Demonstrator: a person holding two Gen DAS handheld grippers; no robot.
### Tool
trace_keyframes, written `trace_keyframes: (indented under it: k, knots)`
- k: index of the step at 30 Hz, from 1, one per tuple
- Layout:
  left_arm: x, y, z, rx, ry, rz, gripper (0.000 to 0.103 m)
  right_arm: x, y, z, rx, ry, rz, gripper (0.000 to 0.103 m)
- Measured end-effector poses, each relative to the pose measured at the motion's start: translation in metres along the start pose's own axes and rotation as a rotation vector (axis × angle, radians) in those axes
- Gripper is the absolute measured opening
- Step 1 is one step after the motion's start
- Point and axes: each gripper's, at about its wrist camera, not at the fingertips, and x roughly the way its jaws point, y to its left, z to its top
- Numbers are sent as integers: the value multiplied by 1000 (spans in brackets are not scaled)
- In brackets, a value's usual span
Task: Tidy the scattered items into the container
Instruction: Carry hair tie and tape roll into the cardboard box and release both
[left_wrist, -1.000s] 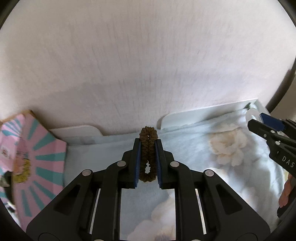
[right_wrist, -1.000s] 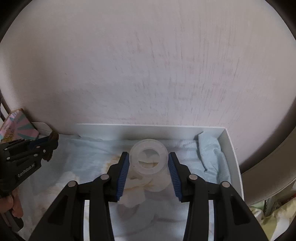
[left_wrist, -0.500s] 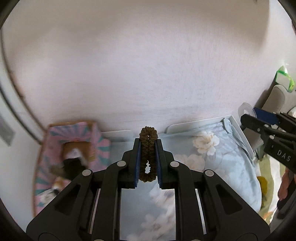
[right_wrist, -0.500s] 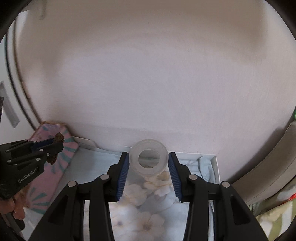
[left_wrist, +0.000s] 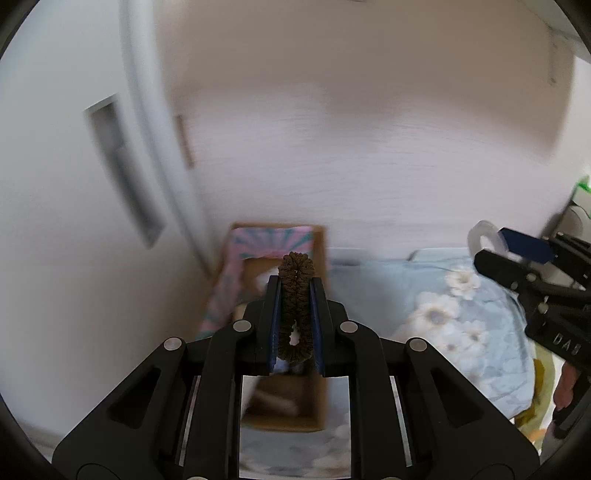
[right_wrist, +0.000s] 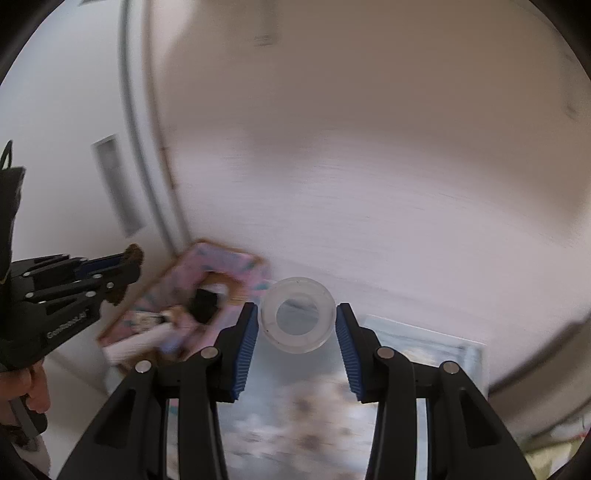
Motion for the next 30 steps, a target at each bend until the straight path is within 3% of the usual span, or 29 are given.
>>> trace_keyframes:
  k: [5, 6, 13, 22, 30]
  knots:
    - [16, 44, -18, -70, 40, 55, 13, 41, 39, 6, -74, 20, 114, 39]
    - [21, 50, -21, -80, 53, 56, 13, 65, 52, 6, -91, 22, 134, 39]
    - [77, 76, -45, -137, 131, 4, 13, 135, 86, 9, -138, 106, 220, 39]
    - [131, 76, -48, -123, 210, -30, 13, 235, 82, 13, -93, 233, 215, 39]
    - [160, 70, -50, -100, 235, -51, 13, 279, 83, 26, -92, 254, 211, 39]
